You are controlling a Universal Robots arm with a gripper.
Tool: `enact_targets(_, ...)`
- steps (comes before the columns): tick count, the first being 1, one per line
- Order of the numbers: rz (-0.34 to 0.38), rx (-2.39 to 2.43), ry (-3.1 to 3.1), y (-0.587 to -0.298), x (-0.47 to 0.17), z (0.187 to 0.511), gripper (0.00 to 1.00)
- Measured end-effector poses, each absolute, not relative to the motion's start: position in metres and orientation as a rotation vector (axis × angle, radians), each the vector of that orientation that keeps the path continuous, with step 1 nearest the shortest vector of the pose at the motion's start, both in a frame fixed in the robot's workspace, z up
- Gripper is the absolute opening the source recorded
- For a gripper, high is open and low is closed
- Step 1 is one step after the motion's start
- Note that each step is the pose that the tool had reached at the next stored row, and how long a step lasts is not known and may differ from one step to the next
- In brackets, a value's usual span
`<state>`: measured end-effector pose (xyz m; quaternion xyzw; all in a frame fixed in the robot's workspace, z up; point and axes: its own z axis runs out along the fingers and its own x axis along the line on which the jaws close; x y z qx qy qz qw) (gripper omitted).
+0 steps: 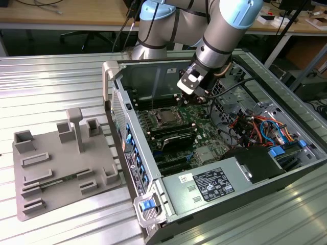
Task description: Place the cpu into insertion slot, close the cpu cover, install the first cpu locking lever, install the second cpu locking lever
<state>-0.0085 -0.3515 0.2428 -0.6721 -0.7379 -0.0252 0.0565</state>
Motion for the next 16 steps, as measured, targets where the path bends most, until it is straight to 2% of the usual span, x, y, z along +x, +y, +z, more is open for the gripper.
enact_targets(16, -0.077, -2.039, -2.238, -0.3515, -0.0113, 0.2403, 0.11)
